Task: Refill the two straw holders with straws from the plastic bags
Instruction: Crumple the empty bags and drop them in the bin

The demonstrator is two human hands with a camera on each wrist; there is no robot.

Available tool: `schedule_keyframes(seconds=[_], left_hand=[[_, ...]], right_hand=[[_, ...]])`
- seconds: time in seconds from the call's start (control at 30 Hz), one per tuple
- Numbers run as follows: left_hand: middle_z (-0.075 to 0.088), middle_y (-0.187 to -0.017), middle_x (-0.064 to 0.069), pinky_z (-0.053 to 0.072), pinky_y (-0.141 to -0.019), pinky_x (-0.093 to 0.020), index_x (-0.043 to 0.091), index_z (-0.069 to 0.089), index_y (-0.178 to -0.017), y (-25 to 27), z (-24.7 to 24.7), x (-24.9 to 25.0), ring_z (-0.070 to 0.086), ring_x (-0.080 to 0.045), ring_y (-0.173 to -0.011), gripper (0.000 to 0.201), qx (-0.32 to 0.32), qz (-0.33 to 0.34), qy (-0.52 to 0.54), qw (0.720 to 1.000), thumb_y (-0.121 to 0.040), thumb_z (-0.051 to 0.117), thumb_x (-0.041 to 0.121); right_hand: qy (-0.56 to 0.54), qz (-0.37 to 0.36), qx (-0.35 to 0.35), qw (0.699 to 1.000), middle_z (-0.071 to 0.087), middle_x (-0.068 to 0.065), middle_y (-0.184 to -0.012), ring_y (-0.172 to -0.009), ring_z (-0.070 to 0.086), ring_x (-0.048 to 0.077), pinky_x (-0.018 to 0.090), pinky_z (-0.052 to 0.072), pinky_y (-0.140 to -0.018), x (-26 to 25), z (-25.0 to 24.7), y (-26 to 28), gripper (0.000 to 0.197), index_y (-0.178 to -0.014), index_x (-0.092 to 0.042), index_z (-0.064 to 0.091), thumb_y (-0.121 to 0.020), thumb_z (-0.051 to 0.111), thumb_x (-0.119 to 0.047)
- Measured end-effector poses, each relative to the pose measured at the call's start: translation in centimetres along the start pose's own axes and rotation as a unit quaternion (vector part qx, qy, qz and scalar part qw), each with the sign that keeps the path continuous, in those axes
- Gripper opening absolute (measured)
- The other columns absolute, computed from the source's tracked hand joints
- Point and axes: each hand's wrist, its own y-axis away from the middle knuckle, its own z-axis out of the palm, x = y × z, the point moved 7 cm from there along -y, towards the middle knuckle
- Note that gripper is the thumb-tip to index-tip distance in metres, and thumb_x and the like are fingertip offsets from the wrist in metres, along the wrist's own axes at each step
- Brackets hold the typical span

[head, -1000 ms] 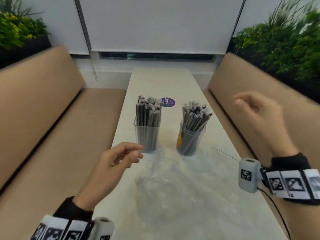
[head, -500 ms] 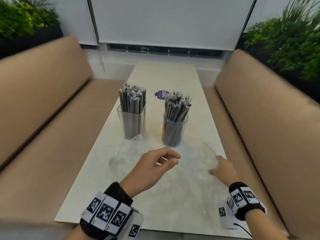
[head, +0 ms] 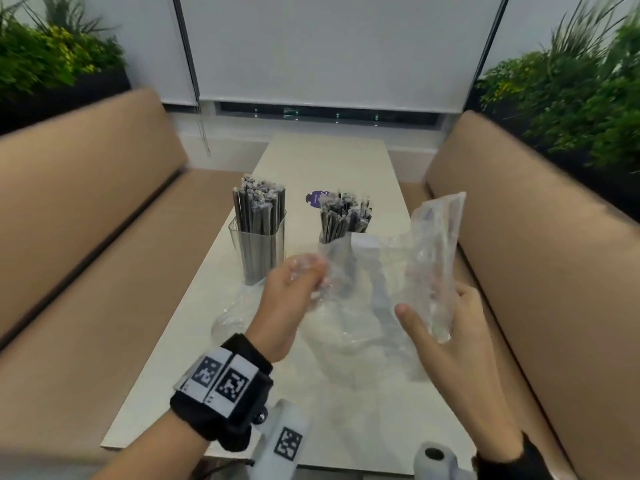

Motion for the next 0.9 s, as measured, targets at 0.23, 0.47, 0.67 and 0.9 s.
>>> schedule_keyframes(seconds=[0.23,0.47,0.67,0.9], left_hand=[[0.046,-0.056,0.000,0.030,-0.034,-0.014,0.028,0.057,-0.083,1.3,-4.7,7.9,0.035,-0.005,-0.031,0.023,-0.010,0.184,-0.089,0.979,-0.100,0.042,0.031],[0.037,-0.037,0.013,0.024,-0.030,-0.013,0.024,0.061,-0.088,1.7,-12.6,11.9,0.025,-0.001,-0.031,0.026,0.078,0.223,-0.188,0.953,-0.100,0.040,0.034],[0.063,-0.079,0.014,0.048,-0.058,-0.021,0.023,0.062,-0.099,-1.7,-19.8,6.2,0.057,-0.007,-0.070,0.015,0.183,0.083,-0.174,0.964,-0.096,0.052,0.033],[0.006,-0.158,0.003,0.013,-0.115,-0.049,0.041,0.015,-0.147,0.4,-14.7,-6.4,0.017,-0.021,-0.145,0.086,-0.056,0.064,-0.582,0.809,-0.075,0.040,0.078]], right_hand=[[-0.182,-0.068,-0.097,0.976,0.033,-0.029,-0.146,-0.135,0.039,-0.006,0.028,0.044,-0.105,-5.9,3.4,-2.3,0.090,-0.134,-0.052,0.026,-0.064,0.082,-0.039],[-0.376,0.077,-0.087,0.919,0.072,0.002,-0.073,-0.063,0.065,0.013,0.024,0.054,-0.058,-6.1,7.4,-4.5,0.071,-0.135,-0.022,0.042,-0.080,0.060,0.018],[-0.367,0.241,-0.083,0.895,0.067,0.012,-0.080,-0.065,0.060,0.017,0.022,0.047,-0.049,0.3,14.4,-1.9,0.045,-0.114,-0.002,0.058,-0.071,0.063,0.006],[-0.049,0.311,-0.052,0.948,0.048,0.009,-0.114,-0.096,0.054,0.027,0.041,0.052,-0.083,9.9,17.8,1.3,0.051,-0.128,-0.017,0.043,-0.083,0.066,-0.013]])
